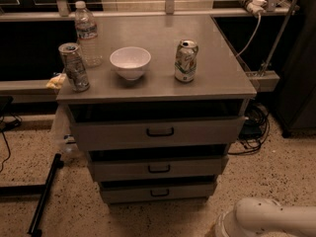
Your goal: Open bottom drawer
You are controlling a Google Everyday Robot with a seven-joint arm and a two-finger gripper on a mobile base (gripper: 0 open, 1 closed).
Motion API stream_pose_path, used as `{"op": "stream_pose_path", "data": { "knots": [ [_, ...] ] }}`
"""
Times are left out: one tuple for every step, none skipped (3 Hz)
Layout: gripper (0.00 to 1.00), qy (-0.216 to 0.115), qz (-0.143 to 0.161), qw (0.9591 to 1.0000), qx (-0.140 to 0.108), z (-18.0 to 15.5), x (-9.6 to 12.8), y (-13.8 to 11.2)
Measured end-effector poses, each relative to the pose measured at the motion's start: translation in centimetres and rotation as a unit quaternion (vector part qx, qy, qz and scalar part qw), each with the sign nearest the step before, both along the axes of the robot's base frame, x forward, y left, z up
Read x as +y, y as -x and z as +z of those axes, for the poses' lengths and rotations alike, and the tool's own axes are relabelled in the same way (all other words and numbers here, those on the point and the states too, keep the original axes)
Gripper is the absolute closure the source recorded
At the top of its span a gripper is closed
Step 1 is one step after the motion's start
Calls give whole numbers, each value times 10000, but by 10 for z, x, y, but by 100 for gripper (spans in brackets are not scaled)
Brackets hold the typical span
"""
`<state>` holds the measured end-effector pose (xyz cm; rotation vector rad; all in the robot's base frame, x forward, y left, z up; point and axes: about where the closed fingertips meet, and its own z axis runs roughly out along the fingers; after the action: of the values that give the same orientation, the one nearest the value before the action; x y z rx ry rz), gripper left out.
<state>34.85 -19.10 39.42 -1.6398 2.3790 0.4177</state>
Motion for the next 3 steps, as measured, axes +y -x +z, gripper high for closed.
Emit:
{"op": "stream_pose_path", "data": {
  "knots": [
    [100,78,146,9998,-65,-42,-1,-1],
    [100,-203,205,9990,-345,-90,9,-14],
    [100,-687,225,9941,-813,-122,15,-37]
  ]
}}
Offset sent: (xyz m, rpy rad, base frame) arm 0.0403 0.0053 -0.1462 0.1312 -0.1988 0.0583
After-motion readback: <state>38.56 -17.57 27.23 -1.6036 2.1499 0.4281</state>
